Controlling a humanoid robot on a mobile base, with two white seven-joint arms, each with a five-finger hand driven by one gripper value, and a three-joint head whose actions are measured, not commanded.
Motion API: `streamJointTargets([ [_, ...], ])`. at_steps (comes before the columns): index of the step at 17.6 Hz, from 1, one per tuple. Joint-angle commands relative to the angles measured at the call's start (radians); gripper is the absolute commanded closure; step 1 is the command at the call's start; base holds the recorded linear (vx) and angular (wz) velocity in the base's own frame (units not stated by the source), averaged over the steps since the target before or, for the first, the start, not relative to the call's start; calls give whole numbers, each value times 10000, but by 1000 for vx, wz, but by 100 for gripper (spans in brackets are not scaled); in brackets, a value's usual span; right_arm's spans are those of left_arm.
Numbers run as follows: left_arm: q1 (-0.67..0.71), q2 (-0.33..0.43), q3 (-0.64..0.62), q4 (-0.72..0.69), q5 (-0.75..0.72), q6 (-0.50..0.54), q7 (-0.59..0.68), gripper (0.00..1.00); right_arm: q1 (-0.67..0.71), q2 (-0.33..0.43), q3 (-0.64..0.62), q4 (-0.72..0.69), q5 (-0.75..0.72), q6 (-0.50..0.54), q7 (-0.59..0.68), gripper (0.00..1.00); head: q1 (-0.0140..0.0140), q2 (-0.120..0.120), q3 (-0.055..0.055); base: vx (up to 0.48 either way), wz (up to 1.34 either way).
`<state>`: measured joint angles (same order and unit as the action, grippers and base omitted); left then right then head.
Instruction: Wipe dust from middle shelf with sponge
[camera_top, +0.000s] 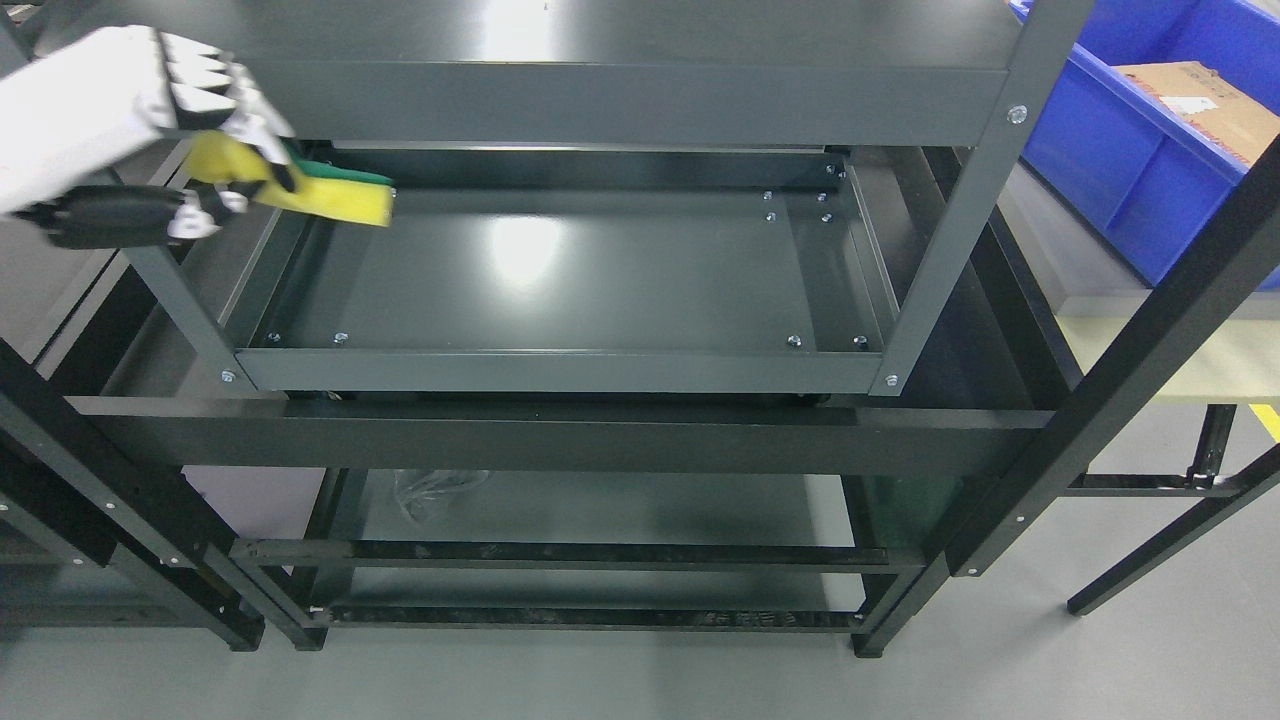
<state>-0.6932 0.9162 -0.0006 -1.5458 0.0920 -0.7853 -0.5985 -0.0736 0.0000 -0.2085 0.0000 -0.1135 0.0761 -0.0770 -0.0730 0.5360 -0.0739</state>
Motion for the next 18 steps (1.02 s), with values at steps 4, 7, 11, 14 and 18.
streamJointTargets([
  [4,1440,2742,2737,1607,751,-1,3,95,0,-175,-1,-174,0,6,34,0,0,0,0,4,15],
  [7,1380,2452,2203,1423,736,-1,79,100,0,-175,-1,-174,0,6,34,0,0,0,0,26,90],
  [11,202,1164,639,810,690,-1,125,100,0,-175,-1,-174,0,6,34,0,0,-1,0,50,50],
  [14,-1101,77,-894,747,690,-1,125,100,0,-175,14,-174,0,6,34,0,0,-1,0,56,19],
  [18,-2010,-1259,-2231,671,660,-1,125,100,0,-175,-1,-174,0,6,34,0,0,-1,0,58,61],
])
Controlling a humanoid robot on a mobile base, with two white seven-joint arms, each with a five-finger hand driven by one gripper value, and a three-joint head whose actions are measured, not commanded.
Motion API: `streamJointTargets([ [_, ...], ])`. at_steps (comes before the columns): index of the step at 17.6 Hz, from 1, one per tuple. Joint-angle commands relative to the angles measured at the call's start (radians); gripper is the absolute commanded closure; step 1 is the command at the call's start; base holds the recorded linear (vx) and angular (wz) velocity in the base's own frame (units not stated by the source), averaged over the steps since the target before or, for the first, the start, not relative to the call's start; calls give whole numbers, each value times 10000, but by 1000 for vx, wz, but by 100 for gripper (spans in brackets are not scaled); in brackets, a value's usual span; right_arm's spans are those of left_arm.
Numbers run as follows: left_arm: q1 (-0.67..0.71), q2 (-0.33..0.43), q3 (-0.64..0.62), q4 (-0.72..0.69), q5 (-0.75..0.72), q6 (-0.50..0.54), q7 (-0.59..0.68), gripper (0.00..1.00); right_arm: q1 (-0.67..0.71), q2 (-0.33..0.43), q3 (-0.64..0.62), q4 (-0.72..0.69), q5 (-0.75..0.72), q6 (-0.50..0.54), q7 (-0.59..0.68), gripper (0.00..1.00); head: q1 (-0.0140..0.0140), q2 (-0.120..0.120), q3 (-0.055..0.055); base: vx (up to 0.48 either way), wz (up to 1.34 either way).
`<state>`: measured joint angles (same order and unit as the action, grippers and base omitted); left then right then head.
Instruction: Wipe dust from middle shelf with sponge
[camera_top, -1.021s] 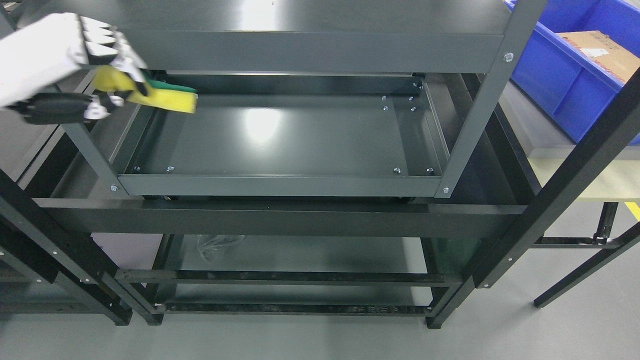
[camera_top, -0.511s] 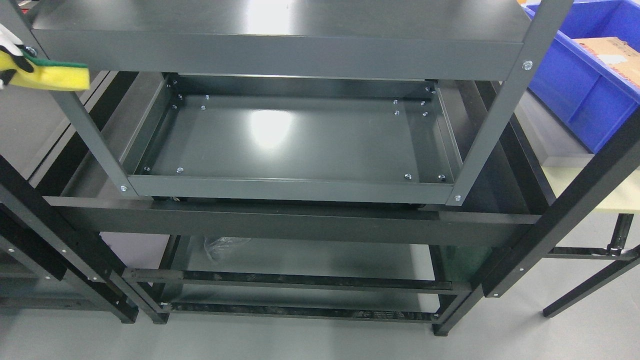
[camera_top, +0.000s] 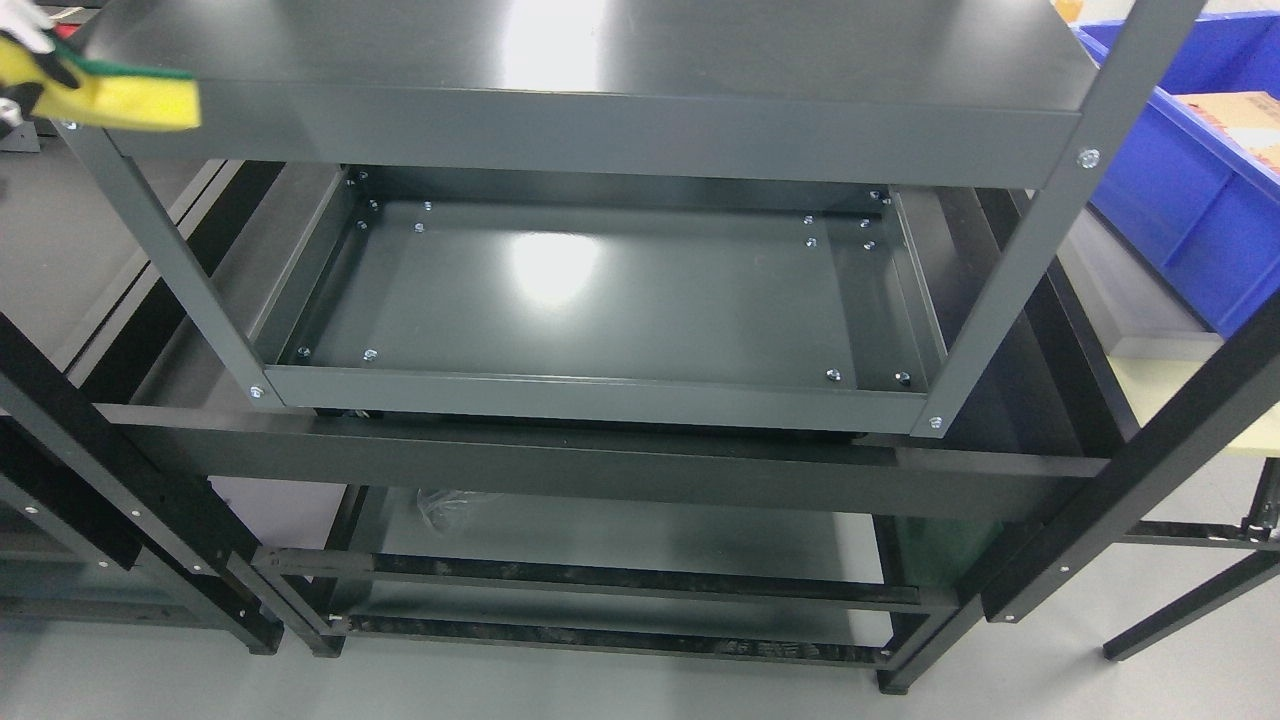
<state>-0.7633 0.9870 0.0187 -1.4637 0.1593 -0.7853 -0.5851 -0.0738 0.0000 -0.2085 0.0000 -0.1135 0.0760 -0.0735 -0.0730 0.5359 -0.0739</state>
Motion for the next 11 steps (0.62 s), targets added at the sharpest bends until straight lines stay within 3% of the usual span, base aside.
streamJointTargets([
  [1,-1493,-2380,-2745,-151,-104,-1,-9,100,2,-175,-1,-174,0,7,-1,0,0,0,0,54,72],
  [6,-2504,-4848,-3698,-151,-1252,-1,-24,100,2,-175,-1,-174,0,7,-1,0,0,0,0,19,9],
  [11,-3273,-7594,-4221,79,-3429,-1,-101,100,2,-175,-1,-174,0,7,-1,0,0,0,0,0,0],
])
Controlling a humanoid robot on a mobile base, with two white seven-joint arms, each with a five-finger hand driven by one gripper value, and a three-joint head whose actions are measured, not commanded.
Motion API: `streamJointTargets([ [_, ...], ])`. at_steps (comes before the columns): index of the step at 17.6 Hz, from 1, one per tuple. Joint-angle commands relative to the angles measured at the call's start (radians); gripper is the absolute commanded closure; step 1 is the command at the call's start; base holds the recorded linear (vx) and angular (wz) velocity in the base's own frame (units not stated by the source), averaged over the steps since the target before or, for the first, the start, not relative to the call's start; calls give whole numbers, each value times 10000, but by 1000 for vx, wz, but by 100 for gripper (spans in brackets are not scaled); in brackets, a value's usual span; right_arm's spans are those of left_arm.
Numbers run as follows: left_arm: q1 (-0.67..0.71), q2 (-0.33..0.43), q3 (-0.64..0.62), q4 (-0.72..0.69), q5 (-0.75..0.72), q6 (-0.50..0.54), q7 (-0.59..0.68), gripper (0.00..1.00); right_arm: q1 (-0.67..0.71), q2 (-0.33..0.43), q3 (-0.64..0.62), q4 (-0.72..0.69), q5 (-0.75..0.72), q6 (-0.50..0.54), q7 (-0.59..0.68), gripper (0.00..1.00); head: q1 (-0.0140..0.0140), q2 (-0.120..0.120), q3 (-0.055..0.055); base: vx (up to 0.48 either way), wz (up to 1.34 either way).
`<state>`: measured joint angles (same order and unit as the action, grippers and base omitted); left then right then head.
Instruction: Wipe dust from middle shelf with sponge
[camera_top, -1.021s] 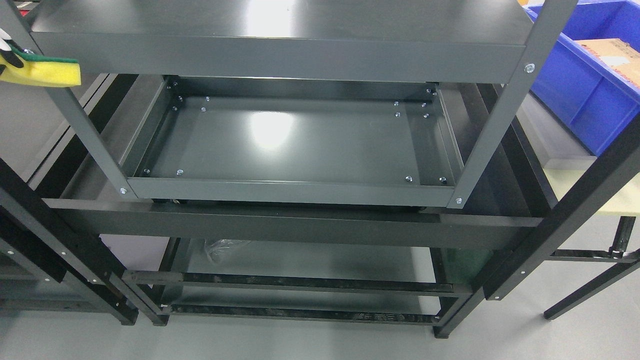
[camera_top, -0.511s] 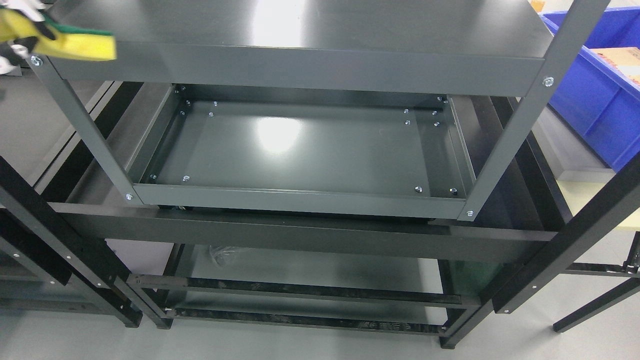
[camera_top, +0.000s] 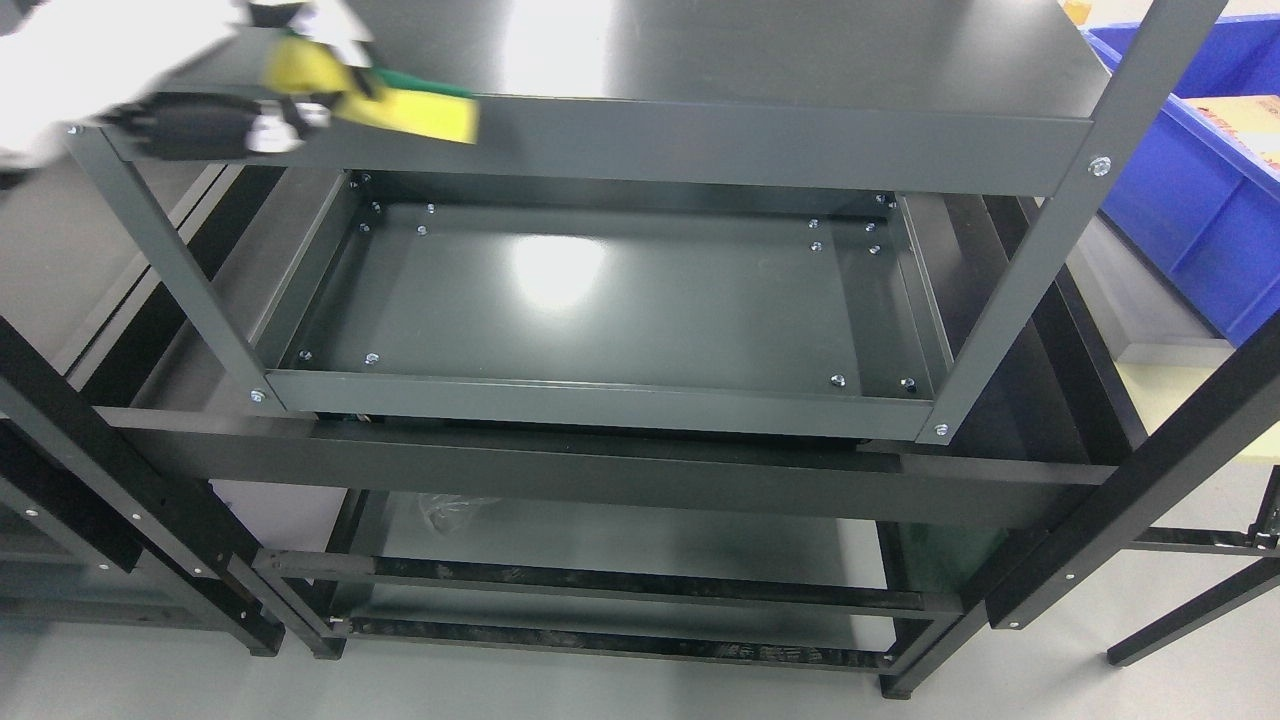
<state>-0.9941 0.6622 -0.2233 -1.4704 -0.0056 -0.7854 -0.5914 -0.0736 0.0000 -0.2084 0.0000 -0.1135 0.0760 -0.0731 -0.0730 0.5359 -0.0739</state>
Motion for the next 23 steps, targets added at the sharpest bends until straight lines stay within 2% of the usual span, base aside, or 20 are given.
streamJointTargets([
  [1,-1118,-4914,-1816,283,-2255,0,-53,100,0,-175,-2,-174,0,7,-5,0,0,0,0,0,0],
  [2,-1316,-5588,-1832,558,-2807,0,-84,100,0,-175,-2,-174,0,7,-5,0,0,0,0,0,0],
  [4,-1684,-6448,-1847,1140,-3773,0,-99,100,0,-175,-2,-174,0,7,-5,0,0,0,0,0,0],
  [6,-2145,-6448,-2075,1678,-4466,0,7,100,0,-175,-2,-174,0,7,-5,0,0,0,0,0,0],
  [10,-2652,-6448,-3823,1773,-4423,689,1111,99,0,-175,-2,-174,0,7,-5,0,0,0,0,-1,-6],
  [14,-2653,-6448,-4010,1696,-4149,813,1312,99,0,-175,-2,-174,0,7,-5,0,0,0,0,-5,-3],
  [17,-2500,-6448,-4514,1650,-2771,813,1236,99,0,-175,-2,-174,0,7,-5,0,0,0,0,0,0],
  [23,-1138,-6448,-5848,1114,-2720,874,1052,100,0,-175,-2,-174,0,7,-5,0,0,0,0,0,0],
])
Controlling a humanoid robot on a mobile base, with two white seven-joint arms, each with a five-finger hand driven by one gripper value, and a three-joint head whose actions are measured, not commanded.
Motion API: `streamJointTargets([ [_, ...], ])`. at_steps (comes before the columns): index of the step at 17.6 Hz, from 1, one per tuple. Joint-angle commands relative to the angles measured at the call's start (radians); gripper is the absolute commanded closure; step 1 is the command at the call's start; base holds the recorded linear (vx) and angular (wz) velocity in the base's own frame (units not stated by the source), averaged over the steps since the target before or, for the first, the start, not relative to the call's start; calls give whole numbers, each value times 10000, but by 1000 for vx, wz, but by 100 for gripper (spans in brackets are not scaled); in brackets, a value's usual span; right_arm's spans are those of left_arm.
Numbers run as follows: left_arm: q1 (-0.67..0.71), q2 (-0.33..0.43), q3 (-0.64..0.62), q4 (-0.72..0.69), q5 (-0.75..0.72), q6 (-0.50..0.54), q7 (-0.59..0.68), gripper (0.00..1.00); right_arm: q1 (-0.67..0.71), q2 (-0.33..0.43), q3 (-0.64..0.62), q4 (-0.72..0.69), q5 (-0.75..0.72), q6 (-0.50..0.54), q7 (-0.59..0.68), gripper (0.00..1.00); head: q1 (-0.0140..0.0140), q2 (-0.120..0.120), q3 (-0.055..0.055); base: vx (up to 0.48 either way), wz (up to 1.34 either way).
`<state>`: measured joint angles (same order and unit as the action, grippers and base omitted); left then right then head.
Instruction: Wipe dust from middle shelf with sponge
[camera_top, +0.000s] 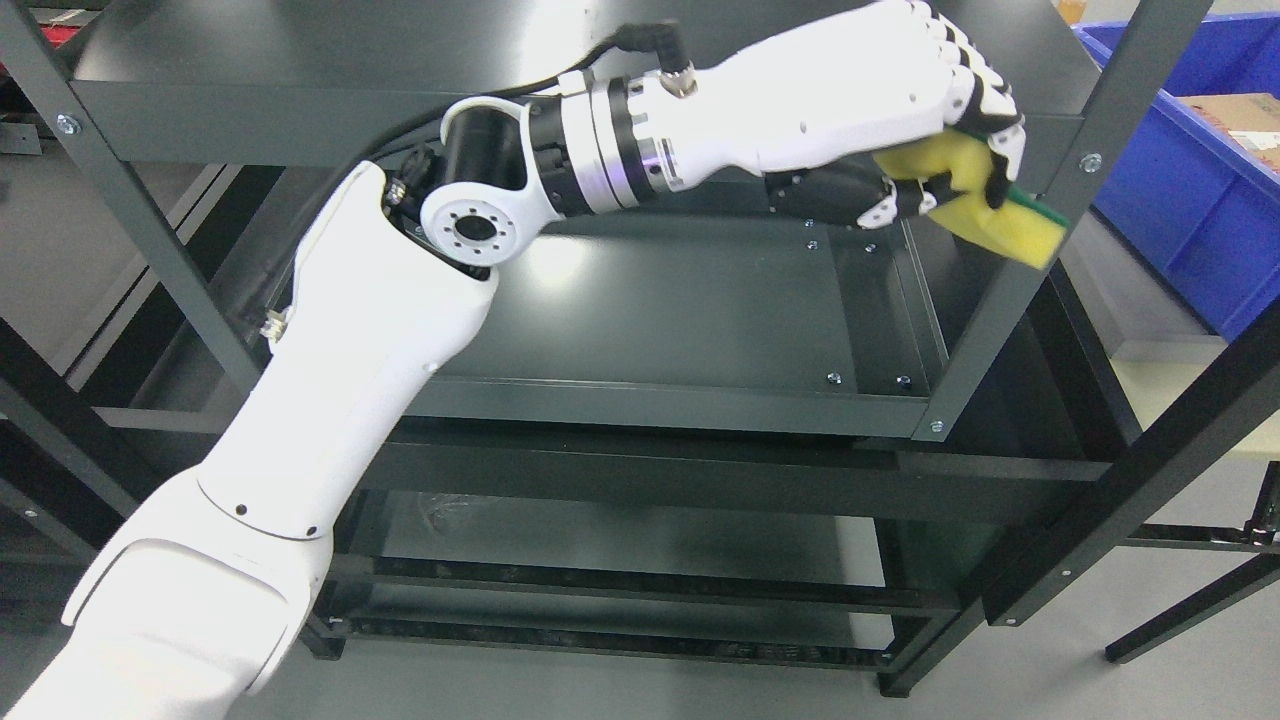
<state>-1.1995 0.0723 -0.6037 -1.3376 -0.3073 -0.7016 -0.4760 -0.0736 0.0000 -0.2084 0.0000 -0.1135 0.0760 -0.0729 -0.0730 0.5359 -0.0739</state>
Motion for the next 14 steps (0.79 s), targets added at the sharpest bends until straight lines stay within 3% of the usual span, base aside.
streamJointTargets([
  [1,1391,-548,-2244,-337,54,36,-255,100,0,-175,-2,-174,0,7,-8,0,0,0,0,0,0],
  [5,3277,-548,-1774,-369,-424,21,-440,100,0,-175,-2,-174,0,7,-8,0,0,0,0,0,0],
  [8,5010,-548,185,-338,-333,417,-364,100,0,-175,-2,-174,0,7,-8,0,0,0,0,0,0],
  [10,5963,-548,1751,-323,567,969,-105,99,0,-175,-2,-174,0,7,-8,0,0,0,0,0,0],
  [12,6517,-548,3269,-323,1796,2452,1133,98,0,-175,-2,-174,0,7,-8,0,0,0,0,0,0],
  [14,6809,-548,4147,-277,2303,3224,2391,99,0,-175,-2,-174,0,7,-8,0,0,0,0,0,0],
])
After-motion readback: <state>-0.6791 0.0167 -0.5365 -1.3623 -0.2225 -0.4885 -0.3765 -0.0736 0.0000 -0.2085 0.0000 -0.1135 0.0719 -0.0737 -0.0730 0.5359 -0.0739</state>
